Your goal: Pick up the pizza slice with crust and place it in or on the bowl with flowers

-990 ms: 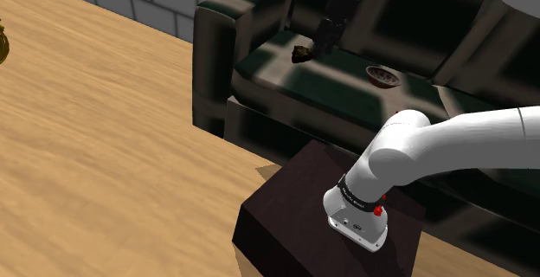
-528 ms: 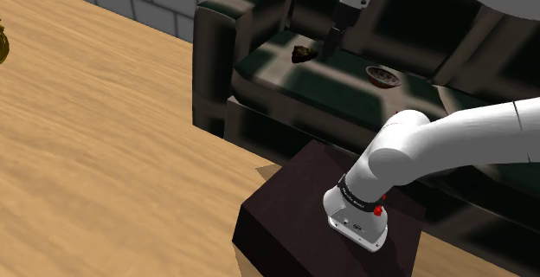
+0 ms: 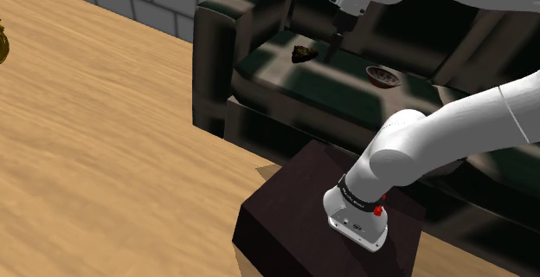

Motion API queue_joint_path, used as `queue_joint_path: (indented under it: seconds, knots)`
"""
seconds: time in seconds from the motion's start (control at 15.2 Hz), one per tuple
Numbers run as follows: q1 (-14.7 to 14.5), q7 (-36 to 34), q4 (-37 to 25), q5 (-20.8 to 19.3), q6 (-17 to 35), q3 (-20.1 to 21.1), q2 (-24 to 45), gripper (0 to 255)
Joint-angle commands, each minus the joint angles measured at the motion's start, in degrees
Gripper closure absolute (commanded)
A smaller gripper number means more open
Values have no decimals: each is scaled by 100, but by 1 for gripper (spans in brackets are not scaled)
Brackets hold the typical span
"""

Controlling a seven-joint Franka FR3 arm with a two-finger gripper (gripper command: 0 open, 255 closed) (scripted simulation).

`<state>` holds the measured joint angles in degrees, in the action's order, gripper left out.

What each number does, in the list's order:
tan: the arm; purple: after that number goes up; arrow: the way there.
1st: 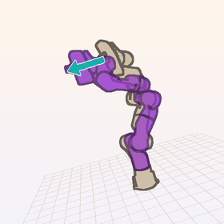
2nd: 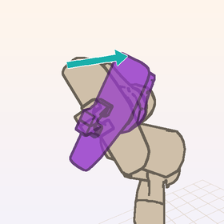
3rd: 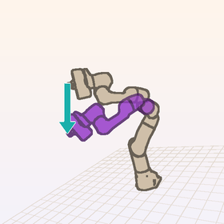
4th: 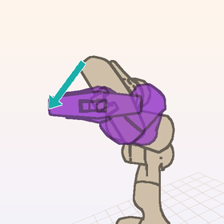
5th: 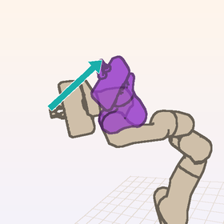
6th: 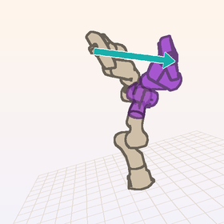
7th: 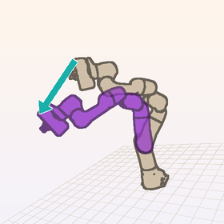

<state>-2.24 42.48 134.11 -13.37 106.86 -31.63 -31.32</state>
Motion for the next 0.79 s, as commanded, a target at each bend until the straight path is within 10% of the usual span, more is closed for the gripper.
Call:
queue_joint_path:
  seconds: [0.0, 0.4, 0.73]
  knots:
    - [-90, 509, -165, -12, 256, -350, 345, 0]
    - [-551, 2093, -964, 526, 854, -1393, 1664, 0]
    - [-762, 3822, -1880, 1830, 1105, -2138, 3236, 0]
